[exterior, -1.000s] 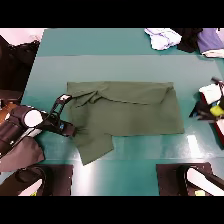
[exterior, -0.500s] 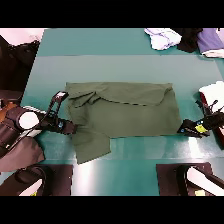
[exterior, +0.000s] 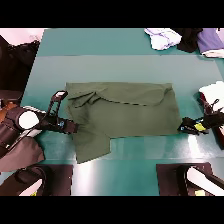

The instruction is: Fold the shirts.

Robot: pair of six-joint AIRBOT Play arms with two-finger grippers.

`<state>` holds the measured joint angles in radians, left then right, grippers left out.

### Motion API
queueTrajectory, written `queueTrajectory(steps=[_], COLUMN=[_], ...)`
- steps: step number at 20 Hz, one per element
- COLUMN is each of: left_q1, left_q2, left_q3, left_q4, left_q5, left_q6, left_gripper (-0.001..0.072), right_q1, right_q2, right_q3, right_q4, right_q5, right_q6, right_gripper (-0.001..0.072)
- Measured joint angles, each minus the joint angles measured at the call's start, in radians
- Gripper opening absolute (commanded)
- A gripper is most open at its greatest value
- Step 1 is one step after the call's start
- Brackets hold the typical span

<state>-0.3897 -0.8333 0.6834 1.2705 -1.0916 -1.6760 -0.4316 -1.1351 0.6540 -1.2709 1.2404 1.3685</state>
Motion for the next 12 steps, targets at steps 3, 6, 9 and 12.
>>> queueTrajectory(steps=[3, 6, 9, 12], left_q1=[0.0, 0.0, 0.0, 0.0], left_q2=[0.0, 0.0, 0.0, 0.0], left_q3=[0.0, 0.002, 0.045, 0.162], left_q4=[-0.014, -0.029, -0.053, -0.065], left_q5=[0.001, 0.001, -0.015, -0.067], left_q6=[-0.001, -0.001, -0.002, -0.001], left_gripper=[0.0034, 0.0033, 0.0032, 0.0032], right_q1=[-0.002, 0.0, 0.0, 0.0], right_q2=[-0.003, 0.029, 0.115, 0.235], right_q3=[-0.001, -0.005, -0.002, 0.0], right_q4=[-0.005, -0.009, 0.0, 0.073], right_q5=[-0.027, -0.029, 0.008, 0.065], right_q6=[-0.002, -0.003, -0.003, -0.002], right_gripper=[0.0019, 0.0018, 0.0018, 0.0018])
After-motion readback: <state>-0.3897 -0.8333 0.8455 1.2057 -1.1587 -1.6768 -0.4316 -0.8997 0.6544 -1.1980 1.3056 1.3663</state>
